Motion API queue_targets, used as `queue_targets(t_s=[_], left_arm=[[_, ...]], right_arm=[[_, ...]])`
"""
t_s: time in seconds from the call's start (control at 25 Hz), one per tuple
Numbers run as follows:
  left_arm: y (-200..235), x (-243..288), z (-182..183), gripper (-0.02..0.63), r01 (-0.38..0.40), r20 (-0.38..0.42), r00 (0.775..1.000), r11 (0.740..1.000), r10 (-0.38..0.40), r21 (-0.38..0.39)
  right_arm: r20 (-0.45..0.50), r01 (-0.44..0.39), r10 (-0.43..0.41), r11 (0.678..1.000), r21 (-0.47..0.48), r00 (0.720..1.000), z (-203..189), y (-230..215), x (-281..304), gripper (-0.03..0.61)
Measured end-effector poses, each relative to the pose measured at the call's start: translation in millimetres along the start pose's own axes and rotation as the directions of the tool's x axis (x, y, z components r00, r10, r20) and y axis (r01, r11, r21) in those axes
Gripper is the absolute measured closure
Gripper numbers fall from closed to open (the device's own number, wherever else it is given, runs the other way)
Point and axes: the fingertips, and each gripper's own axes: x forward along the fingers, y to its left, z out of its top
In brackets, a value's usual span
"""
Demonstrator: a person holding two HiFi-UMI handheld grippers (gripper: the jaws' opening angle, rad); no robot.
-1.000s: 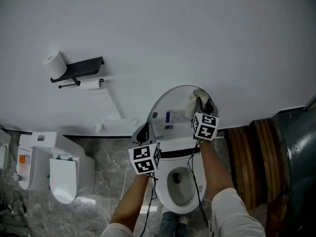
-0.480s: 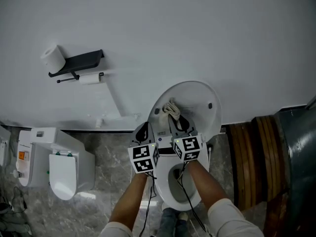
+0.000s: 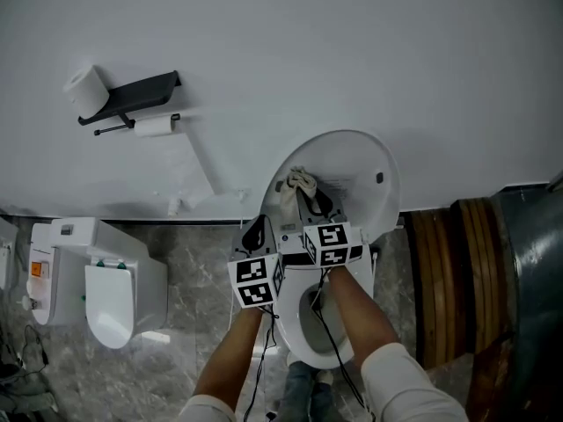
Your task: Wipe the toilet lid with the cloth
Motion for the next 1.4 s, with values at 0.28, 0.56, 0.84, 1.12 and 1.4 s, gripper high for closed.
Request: queue_targets(t_s=[0.28,0.56,0.84,1.12,1.4], left_arm=[[-22,9,-6,0.601,0.026,-0.004,1.000,1.000,-0.026,-0.008],[-35,12,-15,0.601,0.036,-0.015,0.999,0.999,-0.036,-0.010],[-28,9,-16,0.601,0.033,-0.010,0.999,0.999,-0.033,-0.011],[-9,0,-18,0.601,0.019,-0.003,1.000,0.999,-0.019,-0.027],[17,-3,-41,0.601,-0.012,-0.028,1.000,0.999,0.011,-0.037]], right_arm=[[-0.036,0.322,-0.320,0.945,0.061,0.947,-23,-137,-56,0.479],[-0.030,0.412,-0.412,0.911,0.002,0.911,-22,-183,-89,0.479],[-0.025,0.520,-0.520,0.853,0.050,0.854,-29,-199,-102,0.479],[0.029,0.405,-0.411,0.905,0.128,0.911,-26,-143,-95,0.480],[0.025,-0.002,0.001,0.999,0.047,1.000,-64,35,-46,0.480]])
